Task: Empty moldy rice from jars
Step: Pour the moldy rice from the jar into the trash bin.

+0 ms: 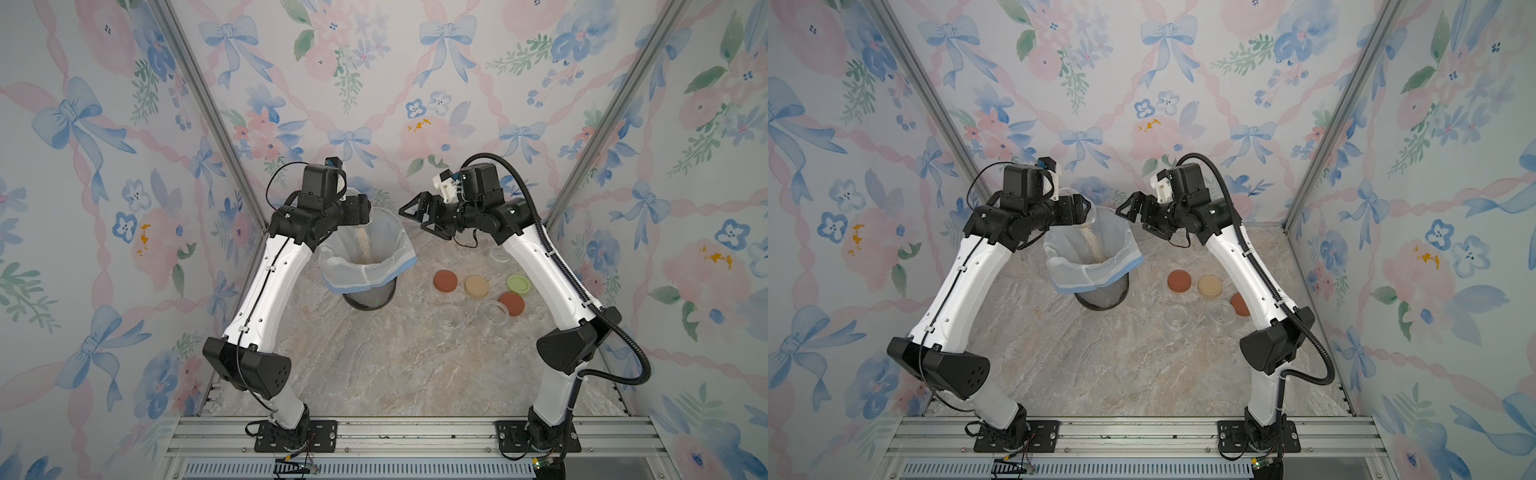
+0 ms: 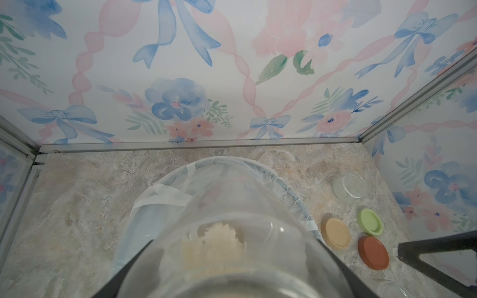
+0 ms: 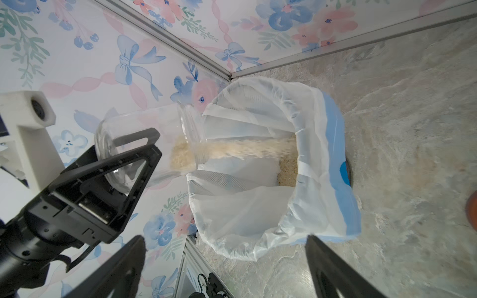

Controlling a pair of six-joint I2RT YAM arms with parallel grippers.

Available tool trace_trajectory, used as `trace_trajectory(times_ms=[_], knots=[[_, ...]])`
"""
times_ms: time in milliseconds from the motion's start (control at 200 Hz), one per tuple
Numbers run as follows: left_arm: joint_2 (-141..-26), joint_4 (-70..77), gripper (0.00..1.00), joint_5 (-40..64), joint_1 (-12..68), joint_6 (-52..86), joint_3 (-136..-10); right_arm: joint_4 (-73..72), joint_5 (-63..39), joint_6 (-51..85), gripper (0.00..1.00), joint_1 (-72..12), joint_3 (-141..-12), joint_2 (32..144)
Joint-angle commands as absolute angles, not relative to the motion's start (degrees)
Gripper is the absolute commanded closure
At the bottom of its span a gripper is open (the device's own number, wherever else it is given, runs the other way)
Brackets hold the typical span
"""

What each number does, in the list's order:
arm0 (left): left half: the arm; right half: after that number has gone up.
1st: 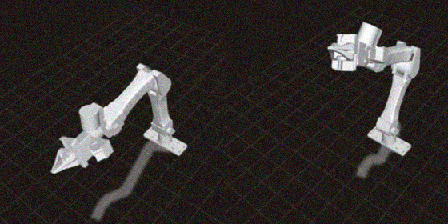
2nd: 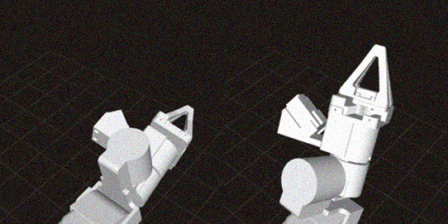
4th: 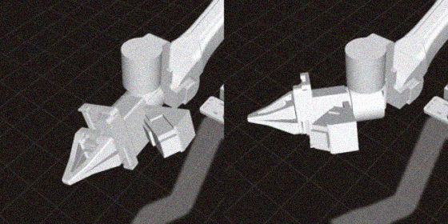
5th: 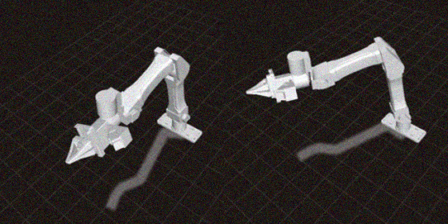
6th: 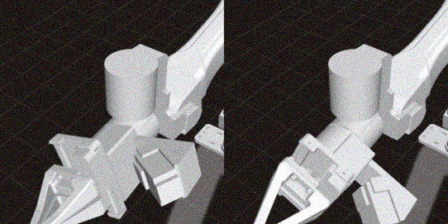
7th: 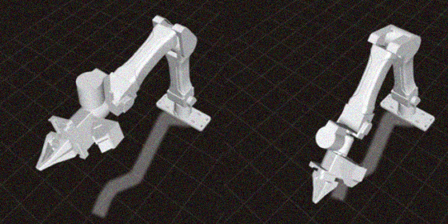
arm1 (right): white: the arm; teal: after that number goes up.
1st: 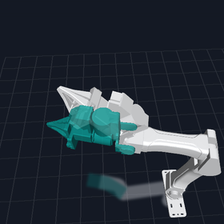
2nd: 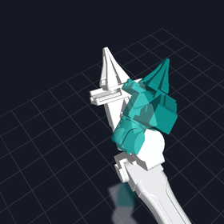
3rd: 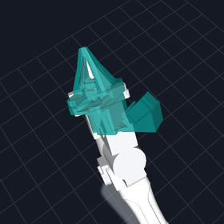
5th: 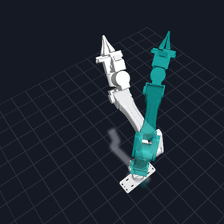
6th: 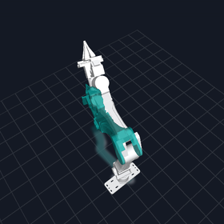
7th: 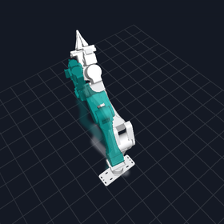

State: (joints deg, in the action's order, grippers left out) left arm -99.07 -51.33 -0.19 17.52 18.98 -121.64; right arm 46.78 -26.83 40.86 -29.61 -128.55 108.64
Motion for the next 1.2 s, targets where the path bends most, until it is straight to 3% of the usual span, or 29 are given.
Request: trace_trajectory(times_ms=[0,155,535,620,765,845,1195], knots=[[-104.76,-65.82,1.0,-0.13,17.17,21.42,-130.96,48.21,-26.45,38.36,0.03,-29.53,-128.58,105.94],[-109.77,-73.28,1.0,-1.69,17.19,21.73,-132.63,46.42,-27.32,39.1,0.03,-29.27,-126.72,105.49],[-114.43,-73.65,1.0,-4.11,20.12,21.71,-141.31,44.82,-28.91,40.64,0.03,-28.3,-126.73,106.34],[-115.13,-73.41,1.0,0.41,19.44,22.54,-143.15,44.68,-29.15,41.02,0.03,-28.14,-126.51,106.43],[-117.12,-72.13,1.0,26.95,12.43,31.09,-142.84,44.65,-29.51,41.45,0.03,-27.88,-126.72,106.6],[-118.09,-71.61,1.0,35.89,10.13,34.22,-143.11,44.6,-29.52,41.55,0.03,-27.81,-126.69,106.55],[-116.56,-67.89,1.0,37.35,6.86,36.05,-140.95,43.64,-29.62,42.55,0.03,-27.78,-126.29,107.17]])
